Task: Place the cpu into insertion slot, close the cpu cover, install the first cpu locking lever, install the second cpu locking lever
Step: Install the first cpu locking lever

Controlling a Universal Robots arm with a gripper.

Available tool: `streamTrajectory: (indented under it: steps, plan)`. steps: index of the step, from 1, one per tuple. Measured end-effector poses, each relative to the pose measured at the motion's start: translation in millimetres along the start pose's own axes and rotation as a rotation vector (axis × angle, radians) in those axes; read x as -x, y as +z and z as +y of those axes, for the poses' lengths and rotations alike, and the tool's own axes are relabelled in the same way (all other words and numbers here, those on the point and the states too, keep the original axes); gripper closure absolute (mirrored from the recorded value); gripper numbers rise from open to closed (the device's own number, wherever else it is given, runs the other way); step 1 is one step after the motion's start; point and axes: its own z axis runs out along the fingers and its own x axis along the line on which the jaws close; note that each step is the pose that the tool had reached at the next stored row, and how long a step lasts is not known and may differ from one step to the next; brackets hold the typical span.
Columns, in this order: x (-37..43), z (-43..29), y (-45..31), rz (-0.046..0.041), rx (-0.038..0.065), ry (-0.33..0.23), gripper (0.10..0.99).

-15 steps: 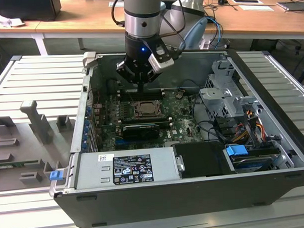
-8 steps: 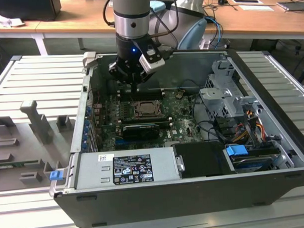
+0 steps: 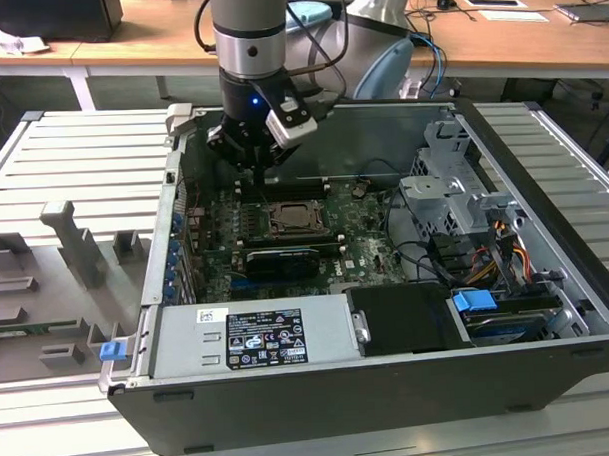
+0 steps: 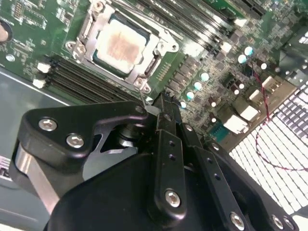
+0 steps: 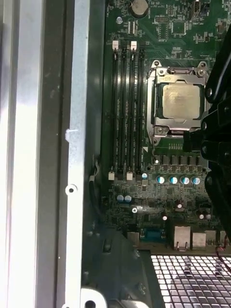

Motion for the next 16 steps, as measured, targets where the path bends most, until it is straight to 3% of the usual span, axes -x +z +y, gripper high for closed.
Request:
streamTrajectory:
  steps: [3,7,11,16]
  plan:
    - [-10.6,0.3,-0.1,-0.0001,0.001,0.0,0.98]
    - [-18.7,0.5,0.4,-0.0002,0.005,0.0,0.98]
    - [-22.7,1.5,0.7,-0.0002,0.005,0.0,0.98]
    - [-22.7,8.2,2.0,-0.0002,0.006,0.0,0.98]
